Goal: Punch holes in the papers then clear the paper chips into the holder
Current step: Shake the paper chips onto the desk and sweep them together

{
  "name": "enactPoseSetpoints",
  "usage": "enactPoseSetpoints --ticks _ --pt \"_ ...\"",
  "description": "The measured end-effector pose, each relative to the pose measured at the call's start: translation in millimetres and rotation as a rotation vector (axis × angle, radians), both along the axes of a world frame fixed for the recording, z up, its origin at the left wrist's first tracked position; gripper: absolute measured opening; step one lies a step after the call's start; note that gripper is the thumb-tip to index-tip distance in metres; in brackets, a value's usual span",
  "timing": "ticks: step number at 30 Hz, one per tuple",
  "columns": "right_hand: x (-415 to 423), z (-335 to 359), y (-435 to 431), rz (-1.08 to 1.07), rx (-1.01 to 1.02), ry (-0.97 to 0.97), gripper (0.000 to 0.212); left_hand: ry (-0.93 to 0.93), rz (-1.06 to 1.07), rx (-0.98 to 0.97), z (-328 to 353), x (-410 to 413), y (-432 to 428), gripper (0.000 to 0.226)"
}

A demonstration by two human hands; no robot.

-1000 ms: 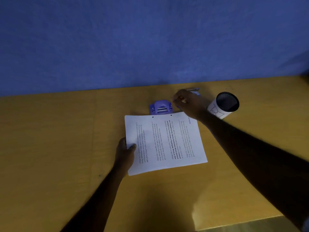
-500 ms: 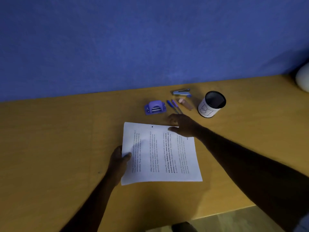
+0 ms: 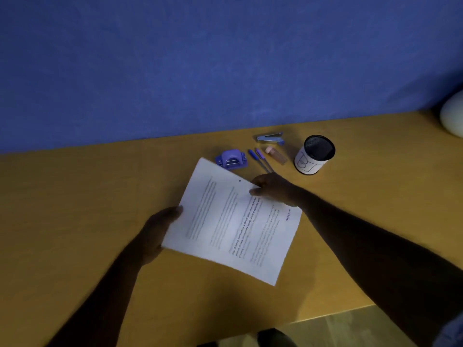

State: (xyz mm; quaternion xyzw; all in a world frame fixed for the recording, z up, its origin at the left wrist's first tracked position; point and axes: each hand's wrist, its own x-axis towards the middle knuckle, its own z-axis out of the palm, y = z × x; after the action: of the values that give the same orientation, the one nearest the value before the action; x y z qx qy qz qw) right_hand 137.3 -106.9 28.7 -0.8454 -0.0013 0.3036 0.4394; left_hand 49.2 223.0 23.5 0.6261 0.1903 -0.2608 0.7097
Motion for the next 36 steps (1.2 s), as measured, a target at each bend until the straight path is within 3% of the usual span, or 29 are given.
enactPoseSetpoints --ticks 2,5,7,10,12,15,18,23,31,36 --pt "-7 2 -4 -0.158 0.135 0.029 0.015 0.001 0.105 -0.141 2 -1 7 0.043" --pt "-21 5 -7 -0.339 0.365 0.08 0.013 -0.059 0.094 -0.281 6 -1 -1 0.053" --pt "-31 7 -5 -0.423 0.5 0.083 0.019 -0.124 0.091 -0.243 14 -1 -19 0.048" --pt "-45 10 1 -0.516 0.614 0.0 0.027 -0.388 0.081 -0.027 25 -1 -45 0.031" --pt "-55 16 3 -0.524 0.611 -0.087 0.022 -0.568 0.075 0.095 33 -2 -56 0.037" --pt "-67 29 4 -0.493 0.578 -0.22 0.021 -0.669 0.117 0.191 44 1 -63 0.041" --pt "-76 35 1 -0.48 0.602 -0.302 0.01 -0.689 0.124 0.217 48 -1 -64 0.04" --pt "-85 37 3 -0.484 0.601 -0.32 0.035 -0.671 0.138 0.363 51 -8 -75 0.039" --pt "-87 50 3 -0.564 0.672 -0.447 0.032 -0.756 0.195 0.397 64 -17 -86 0.044" --pt "-91 51 0 -0.532 0.689 -0.381 0.036 -0.718 0.17 0.372 62 -20 -83 0.041"
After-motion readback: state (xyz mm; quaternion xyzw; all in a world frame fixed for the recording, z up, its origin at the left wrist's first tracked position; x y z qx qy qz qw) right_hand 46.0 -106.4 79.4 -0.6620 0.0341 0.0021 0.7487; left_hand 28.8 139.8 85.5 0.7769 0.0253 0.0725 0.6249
